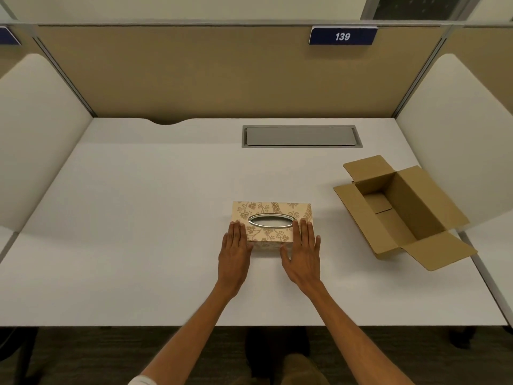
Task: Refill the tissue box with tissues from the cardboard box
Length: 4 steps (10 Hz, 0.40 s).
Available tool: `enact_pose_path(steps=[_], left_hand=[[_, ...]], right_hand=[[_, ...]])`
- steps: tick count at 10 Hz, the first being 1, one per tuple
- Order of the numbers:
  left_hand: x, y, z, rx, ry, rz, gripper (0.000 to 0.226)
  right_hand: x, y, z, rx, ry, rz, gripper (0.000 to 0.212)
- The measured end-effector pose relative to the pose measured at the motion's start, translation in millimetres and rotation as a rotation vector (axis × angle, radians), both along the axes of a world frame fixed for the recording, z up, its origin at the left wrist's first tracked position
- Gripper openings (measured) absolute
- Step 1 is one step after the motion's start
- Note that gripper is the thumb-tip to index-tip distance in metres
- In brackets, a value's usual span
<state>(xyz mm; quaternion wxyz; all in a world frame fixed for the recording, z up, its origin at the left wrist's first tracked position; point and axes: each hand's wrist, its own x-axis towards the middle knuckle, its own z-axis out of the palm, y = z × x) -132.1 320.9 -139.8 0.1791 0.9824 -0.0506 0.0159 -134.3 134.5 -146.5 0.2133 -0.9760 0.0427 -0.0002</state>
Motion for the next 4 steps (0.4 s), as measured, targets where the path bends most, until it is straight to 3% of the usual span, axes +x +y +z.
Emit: enact_pose_path(steps=[2,4], left_hand=[[-1.2,-6.9,4.1,0.027,-0.011,0.057,0.075],[31.7,-16.3,39.0,0.025,-0.104,0.027,0.067]], right_hand=[[3.4,-6.1,9.0,-0.052,0.017,0.021,0.076],[16.3,-11.5,46.8,0.055,-0.134,0.002,0.069]])
